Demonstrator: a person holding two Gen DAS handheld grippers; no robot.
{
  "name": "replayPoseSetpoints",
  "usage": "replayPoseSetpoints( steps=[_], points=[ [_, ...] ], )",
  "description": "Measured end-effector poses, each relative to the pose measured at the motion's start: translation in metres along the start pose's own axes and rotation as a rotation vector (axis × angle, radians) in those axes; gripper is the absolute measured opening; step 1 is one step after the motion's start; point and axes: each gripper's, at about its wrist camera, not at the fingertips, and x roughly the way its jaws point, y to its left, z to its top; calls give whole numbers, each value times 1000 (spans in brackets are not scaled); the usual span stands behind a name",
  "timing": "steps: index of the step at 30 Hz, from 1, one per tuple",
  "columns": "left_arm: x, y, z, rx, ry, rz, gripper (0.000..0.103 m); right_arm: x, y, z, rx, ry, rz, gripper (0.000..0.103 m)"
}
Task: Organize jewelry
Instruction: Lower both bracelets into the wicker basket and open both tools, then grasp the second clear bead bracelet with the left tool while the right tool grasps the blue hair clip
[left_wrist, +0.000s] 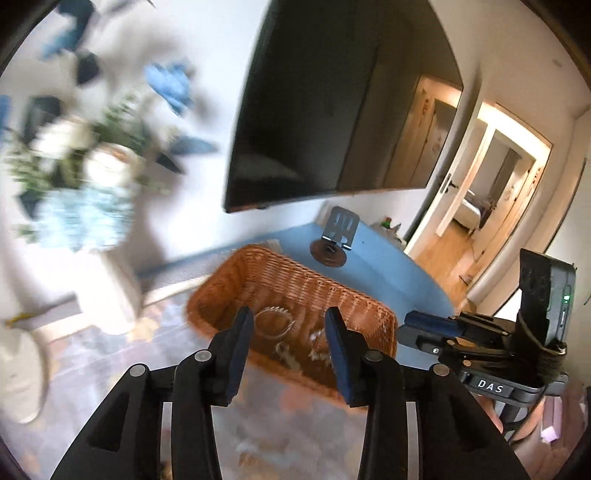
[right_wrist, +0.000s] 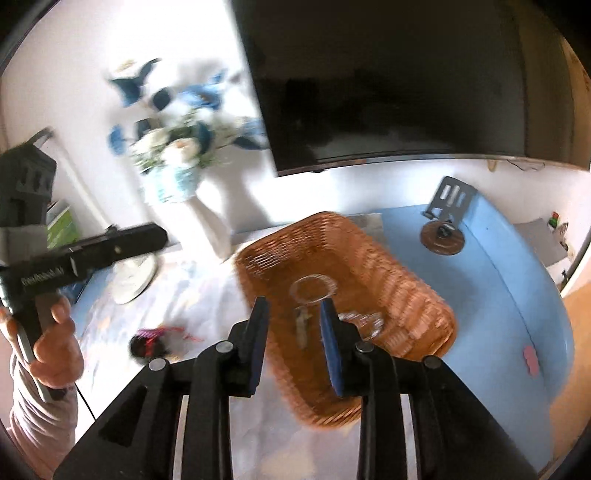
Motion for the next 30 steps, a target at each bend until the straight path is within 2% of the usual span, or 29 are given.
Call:
replayPoseSetpoints(
  steps=[7, 10, 15, 19, 21, 24, 30],
  points=[
    [-80, 23, -57, -22, -43, 40, 47, -16, 47, -46, 5, 35, 72, 31],
    [-86, 43, -92, -57, -22, 44, 47, -8, 61, -68, 9, 81, 86, 31],
    [-70, 61, -148, -45, 91, 43, 47, 12, 73, -93, 16, 148, 91, 32],
    [-50, 61, -186, 25, 179, 37, 47, 27, 82, -105, 4, 188, 90, 32],
    [-38, 63, -196, 60, 212, 61, 47, 35, 86, -109, 0, 207, 95, 32],
    [-19, 66, -205, 126, 222, 152, 47, 49, 90, -116, -13, 233, 93, 32],
    [8, 71, -203, 179, 254, 117, 46, 68, 88, -124, -37, 264, 54, 31]
  ],
)
